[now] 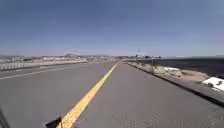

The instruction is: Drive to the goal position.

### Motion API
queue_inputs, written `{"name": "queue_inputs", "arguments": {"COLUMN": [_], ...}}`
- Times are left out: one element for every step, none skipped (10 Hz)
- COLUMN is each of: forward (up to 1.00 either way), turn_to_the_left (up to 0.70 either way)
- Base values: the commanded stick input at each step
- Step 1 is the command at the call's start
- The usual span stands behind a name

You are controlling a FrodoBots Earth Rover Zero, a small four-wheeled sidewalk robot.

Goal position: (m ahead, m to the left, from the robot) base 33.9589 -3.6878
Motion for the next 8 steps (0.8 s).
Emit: {"name": "queue_inputs", "arguments": {"forward": [0.85, 0.85, 0.85, 0.85, 0.85, 0.85, 0.85, 0.85], "turn_to_the_left": [0.00, 0.00, 0.00, 0.00, 0.00, 0.00, 0.00, 0.00]}}
